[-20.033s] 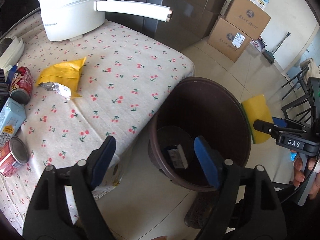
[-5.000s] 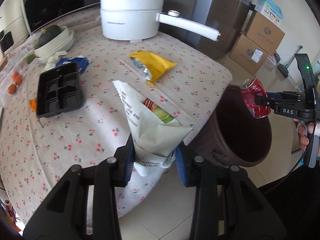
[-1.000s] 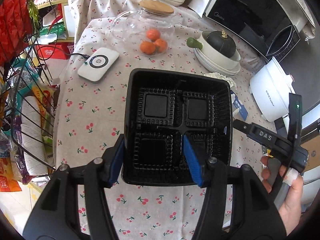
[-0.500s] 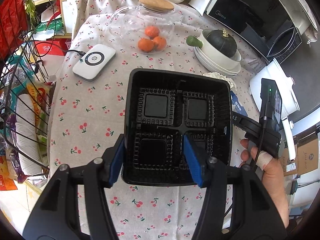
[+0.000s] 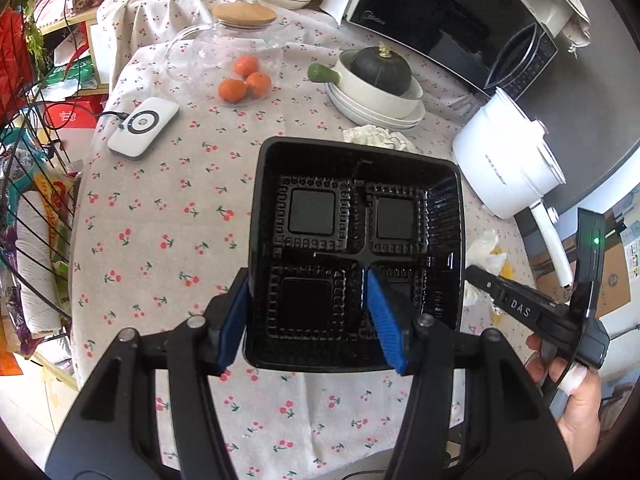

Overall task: Collect trash
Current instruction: 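Grasp the white tissue with the right tool while the left tool holds the tray, then carry the black tray and white tissue over the brown bin with both tools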

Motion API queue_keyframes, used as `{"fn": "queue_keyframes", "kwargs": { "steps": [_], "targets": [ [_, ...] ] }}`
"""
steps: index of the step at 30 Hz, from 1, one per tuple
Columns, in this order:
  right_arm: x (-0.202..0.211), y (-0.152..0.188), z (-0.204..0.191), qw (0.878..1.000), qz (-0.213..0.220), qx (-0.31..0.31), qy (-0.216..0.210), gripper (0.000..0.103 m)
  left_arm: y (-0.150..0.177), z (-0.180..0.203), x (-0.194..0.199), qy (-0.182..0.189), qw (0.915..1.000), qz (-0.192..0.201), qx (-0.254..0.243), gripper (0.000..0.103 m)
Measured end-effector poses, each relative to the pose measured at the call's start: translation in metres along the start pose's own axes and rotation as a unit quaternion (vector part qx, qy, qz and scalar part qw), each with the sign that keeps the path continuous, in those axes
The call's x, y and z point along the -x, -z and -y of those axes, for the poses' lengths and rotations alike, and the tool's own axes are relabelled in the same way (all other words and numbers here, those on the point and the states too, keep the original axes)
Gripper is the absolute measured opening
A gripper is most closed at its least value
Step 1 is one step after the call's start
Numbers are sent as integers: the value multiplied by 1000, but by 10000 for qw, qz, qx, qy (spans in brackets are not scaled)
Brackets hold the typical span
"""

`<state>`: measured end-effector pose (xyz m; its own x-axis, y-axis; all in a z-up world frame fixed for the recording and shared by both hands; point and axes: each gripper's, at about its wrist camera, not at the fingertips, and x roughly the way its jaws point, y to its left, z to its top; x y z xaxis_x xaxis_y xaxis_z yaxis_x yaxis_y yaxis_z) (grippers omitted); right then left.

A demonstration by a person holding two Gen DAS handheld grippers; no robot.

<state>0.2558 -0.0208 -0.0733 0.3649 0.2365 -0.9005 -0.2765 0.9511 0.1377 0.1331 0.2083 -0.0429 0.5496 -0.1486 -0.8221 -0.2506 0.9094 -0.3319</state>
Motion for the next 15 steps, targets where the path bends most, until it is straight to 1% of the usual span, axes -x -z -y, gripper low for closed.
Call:
{"fn": "queue_keyframes", "kwargs": {
  "steps": [3, 7, 12, 15],
  "targets": [
    [24, 25, 24, 9999, 24, -98, 21, 12, 14, 19, 1, 251, 9996, -72, -102, 59],
    [51, 57, 61, 9995, 79, -296, 96, 12, 30, 49, 0, 449, 9980, -189, -398, 59],
    [80, 99, 110, 9982, 152, -534, 228, 12, 50, 89, -3, 543, 9943, -267, -881, 59],
    [93, 123, 141, 9965, 168, -757, 320, 12, 63, 110, -7, 615, 9907, -388, -1154, 59]
  ]
}}
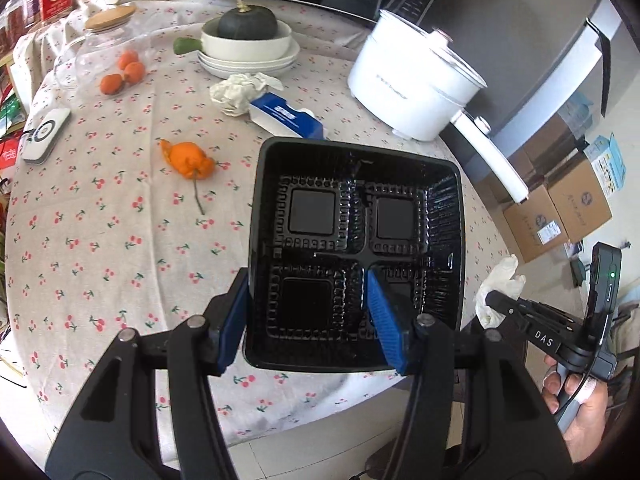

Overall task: Collect trash
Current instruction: 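Carry the black tray and white tissue over the brown bin with both tools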

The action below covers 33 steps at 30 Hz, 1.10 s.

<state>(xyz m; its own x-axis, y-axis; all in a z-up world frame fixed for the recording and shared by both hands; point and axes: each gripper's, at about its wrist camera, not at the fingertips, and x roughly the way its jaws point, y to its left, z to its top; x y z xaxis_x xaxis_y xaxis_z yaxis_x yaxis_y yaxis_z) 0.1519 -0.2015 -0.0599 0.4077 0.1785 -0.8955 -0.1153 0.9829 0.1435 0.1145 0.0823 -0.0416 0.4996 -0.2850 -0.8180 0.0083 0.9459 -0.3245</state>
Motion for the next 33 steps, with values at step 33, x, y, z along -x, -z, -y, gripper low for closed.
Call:
{"fn": "queue_keyframes", "kwargs": {
  "steps": [33],
  "targets": [
    [61, 162, 217, 9892, -16, -1384, 476, 13, 103, 223, -115, 504, 9643, -1038, -2385, 59]
  ]
}}
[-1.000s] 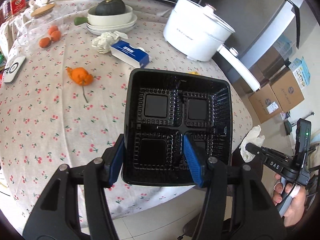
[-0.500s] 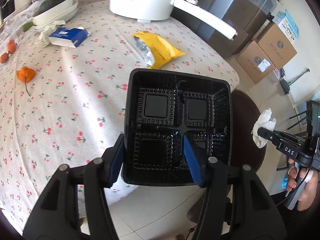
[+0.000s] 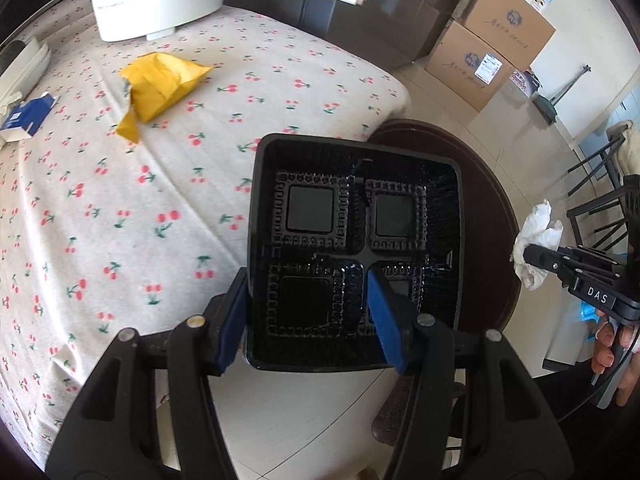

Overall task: Collect trash
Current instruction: 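Carry the black tray and white tissue over the brown bin with both tools, then open the left tool and then the right tool to drop tray and tissue into the bin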

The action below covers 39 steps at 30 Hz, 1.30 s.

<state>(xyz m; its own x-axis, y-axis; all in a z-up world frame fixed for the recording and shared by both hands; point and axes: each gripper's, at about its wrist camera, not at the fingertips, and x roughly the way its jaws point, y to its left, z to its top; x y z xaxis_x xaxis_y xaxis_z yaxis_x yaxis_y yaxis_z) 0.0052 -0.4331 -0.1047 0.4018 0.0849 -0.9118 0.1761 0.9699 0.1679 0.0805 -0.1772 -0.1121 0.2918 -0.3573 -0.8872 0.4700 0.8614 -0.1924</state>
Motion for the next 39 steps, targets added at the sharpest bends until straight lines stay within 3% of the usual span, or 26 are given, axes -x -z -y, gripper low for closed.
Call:
{"fn": "queue_keyframes", "kwargs": {
  "steps": [9, 13, 22, 39],
  "targets": [
    [4, 9, 31, 9996, 44, -268, 71, 13, -6, 29, -15, 232, 9982, 203, -515, 62],
    [2, 8, 32, 9996, 18, -279, 103, 13, -11, 20, -6, 33, 9982, 398, -451, 84],
    [-1, 1, 11, 9999, -16, -86, 101, 13, -7, -17, 15, -259, 9984, 488, -106, 87],
    [-27, -20, -54, 9988, -285, 326, 229, 17, 39, -102, 63, -717, 9941, 518, 622, 87]
  ]
}}
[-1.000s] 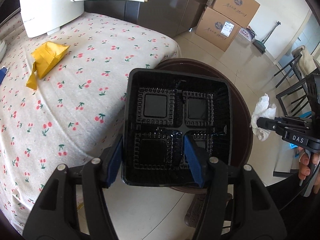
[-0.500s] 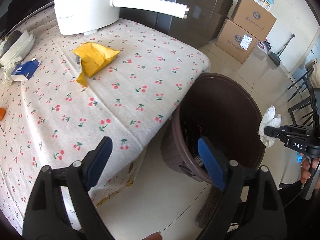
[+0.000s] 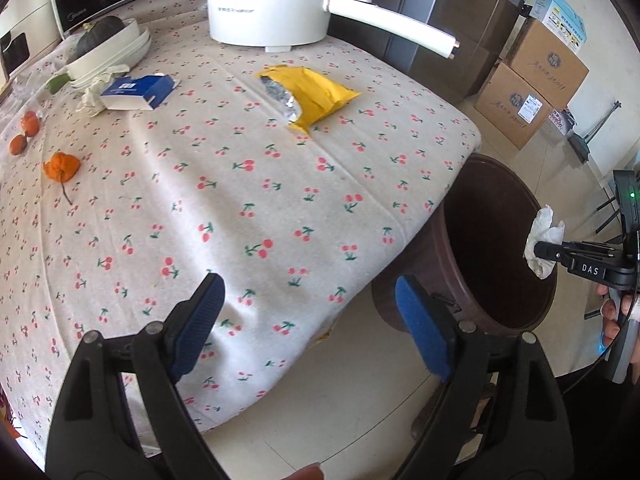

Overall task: Collect trash
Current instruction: 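Open the left tool and then the right tool to drop tray and tissue into the bin, then grasp the orange peel with the left tool while the right tool grasps the yellow snack bag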

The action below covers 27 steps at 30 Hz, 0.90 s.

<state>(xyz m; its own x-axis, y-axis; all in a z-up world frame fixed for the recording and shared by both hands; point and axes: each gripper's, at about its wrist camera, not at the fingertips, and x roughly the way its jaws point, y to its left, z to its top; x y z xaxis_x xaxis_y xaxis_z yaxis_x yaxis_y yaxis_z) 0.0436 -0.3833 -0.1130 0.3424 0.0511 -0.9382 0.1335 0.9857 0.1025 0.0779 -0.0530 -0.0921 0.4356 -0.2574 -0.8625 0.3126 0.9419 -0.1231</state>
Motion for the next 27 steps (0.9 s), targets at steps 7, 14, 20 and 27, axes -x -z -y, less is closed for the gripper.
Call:
{"fn": "queue_keyframes", "kwargs": {
  "steps": [7, 14, 20, 27],
  "targets": [
    [-3, -10, -8, 9995, -61, -324, -5, 67, 8, -48, 15, -190, 9987, 5, 476, 87],
    [4, -25, -35, 9998, -22, -199, -91, 70, 11, -103, 25, -464, 9929, -67, 1097, 87],
    [12, -50, -75, 9997, 124, 37, -205, 74, -1, -158, 34, -649, 9819, 23, 1782, 87],
    [-2, -97, -137, 9983, -26, 476, -327, 76, -23, -214, 31, -1022, 9703, 203, 2183, 87]
  ]
}}
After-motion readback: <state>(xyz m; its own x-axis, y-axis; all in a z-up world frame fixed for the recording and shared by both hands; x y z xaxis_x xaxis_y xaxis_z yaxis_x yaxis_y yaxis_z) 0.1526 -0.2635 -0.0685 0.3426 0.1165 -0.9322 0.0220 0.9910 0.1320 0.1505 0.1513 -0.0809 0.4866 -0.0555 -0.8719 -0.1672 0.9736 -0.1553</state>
